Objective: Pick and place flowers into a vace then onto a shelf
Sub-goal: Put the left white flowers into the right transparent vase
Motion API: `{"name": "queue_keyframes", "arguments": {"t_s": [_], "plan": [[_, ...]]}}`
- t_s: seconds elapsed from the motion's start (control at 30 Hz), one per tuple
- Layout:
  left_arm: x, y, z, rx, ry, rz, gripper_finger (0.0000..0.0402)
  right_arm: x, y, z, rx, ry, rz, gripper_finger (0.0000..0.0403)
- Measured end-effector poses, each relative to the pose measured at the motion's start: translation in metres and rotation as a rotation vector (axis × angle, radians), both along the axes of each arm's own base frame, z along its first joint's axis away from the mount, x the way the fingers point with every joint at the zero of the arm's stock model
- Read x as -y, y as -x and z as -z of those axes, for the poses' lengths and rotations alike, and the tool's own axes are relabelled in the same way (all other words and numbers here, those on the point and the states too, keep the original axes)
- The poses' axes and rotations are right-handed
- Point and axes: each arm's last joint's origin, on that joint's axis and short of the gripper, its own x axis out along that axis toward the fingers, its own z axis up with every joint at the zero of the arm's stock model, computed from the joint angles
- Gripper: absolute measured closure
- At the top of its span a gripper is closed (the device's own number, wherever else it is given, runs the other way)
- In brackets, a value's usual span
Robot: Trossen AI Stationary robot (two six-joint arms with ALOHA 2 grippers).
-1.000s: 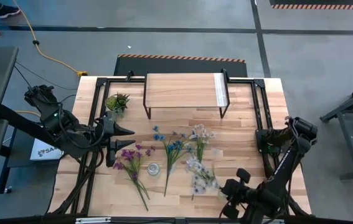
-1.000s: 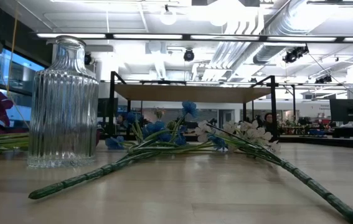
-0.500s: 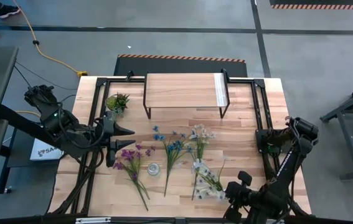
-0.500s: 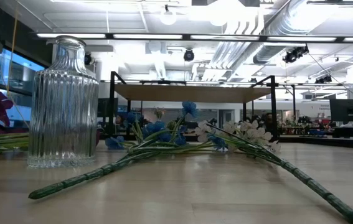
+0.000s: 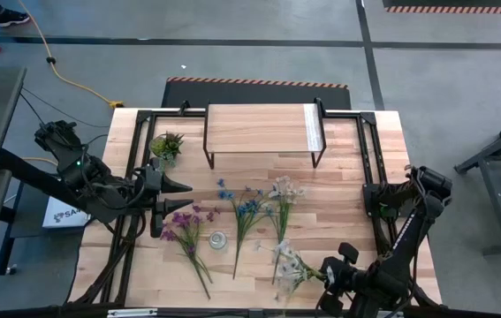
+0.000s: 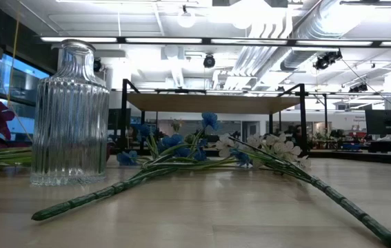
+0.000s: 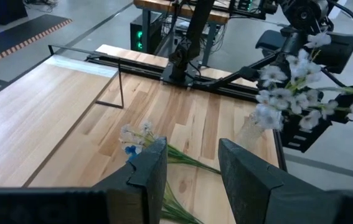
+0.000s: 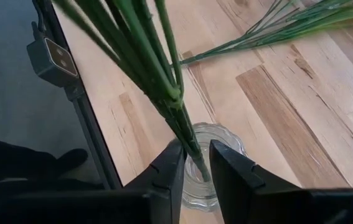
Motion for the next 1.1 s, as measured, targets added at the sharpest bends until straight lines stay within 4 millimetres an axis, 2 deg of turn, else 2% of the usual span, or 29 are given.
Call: {"name": "queue_keyframes", "arguments": {"t_s": [0.93, 1.1], "plan": [[0.0, 0.0, 0.0001, -0.002, -0.009, 0.002, 0.0222, -0.0008, 0.0001, 0.0002, -0.019, -0.021, -0.002, 0.0329], [0.0, 0.0001, 0.0001, -0.002, -0.01, 0.003, 0.0222, -0.0008, 0.0003, 0.0002, -0.023, -0.026, 0.001, 0.0318]]}}
